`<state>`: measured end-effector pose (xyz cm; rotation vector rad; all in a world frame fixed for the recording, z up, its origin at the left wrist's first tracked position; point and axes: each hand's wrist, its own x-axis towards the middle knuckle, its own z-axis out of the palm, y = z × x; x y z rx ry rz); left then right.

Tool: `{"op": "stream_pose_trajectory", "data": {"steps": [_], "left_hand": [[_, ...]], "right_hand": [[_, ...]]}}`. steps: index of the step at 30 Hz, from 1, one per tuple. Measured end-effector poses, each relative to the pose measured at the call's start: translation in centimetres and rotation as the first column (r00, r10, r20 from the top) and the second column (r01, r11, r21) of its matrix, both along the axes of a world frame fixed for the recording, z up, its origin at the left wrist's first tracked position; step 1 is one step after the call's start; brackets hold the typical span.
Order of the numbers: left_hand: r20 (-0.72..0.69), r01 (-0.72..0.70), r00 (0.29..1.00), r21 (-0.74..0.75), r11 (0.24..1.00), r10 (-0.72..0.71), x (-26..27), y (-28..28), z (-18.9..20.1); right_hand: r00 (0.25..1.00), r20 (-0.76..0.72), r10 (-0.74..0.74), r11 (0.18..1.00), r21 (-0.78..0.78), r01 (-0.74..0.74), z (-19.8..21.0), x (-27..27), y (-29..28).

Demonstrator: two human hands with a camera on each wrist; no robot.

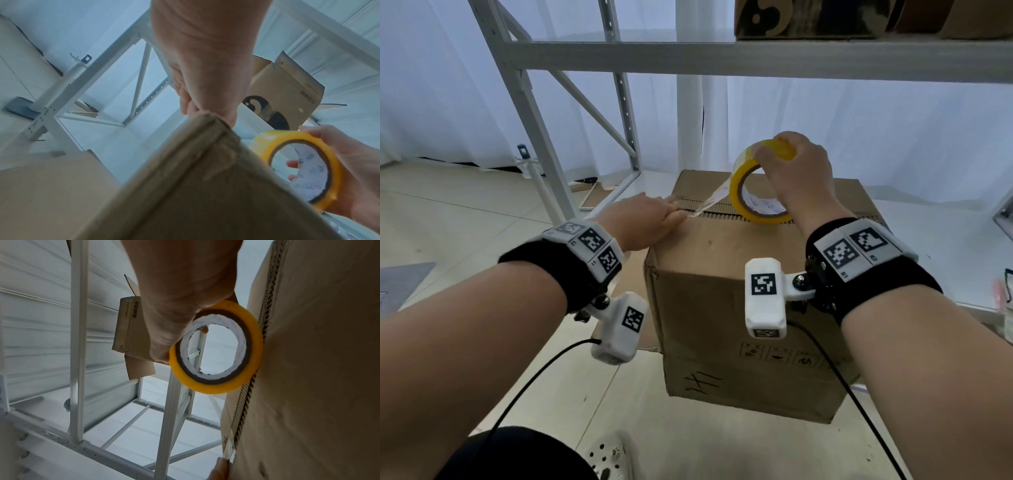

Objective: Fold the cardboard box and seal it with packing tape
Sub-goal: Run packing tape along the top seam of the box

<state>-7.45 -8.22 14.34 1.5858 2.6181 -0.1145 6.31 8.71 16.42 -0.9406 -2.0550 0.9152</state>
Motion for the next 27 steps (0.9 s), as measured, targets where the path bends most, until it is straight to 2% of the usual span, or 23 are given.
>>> {"op": "stream_pose_trajectory", "data": {"steps": [6,11,15,18,20,23,27], "left_hand": [[-0.078,-0.027,0.997,-0.006,1.0,0.027,0.2,1.4,-0.6],[-0.043,0.041,0.998,0.009,0.999,-0.04,2.9,3.8,-1.3],[0.065,0.042,0.997,0.117,0.992,-0.049,2.0,2.5,-0.4],[0.055,0.042,0.997,0.165,0.985,-0.052,1.4,1.8,-0.5],[0.057,0.011,0.998,0.142,0.99,-0.019,1.3,2.1,-0.7],[0.086,-0.064,0.994,0.011,0.998,0.062,1.6,3.0,-0.8],[0.16,-0.118,0.978,-0.091,0.989,0.131,1.8,3.2,-0.8]], "right_hand": [[1.0,-0.009,0.016,1.0,0.012,-0.016,0.0,0.3,-0.1],[0.996,0.078,0.035,0.997,0.069,-0.041,0.1,-0.1,-0.6],[0.994,0.108,0.035,0.995,0.094,-0.045,0.5,-0.2,-1.0],[0.994,0.109,0.014,0.992,0.123,-0.027,0.8,0.2,-0.9],[0.993,0.117,0.001,0.986,0.163,-0.021,0.9,0.3,-1.0],[0.993,0.118,0.0,0.98,0.198,-0.023,1.0,0.2,-1.2],[0.99,0.139,0.01,0.984,0.175,-0.034,1.1,0.0,-0.6]]}}
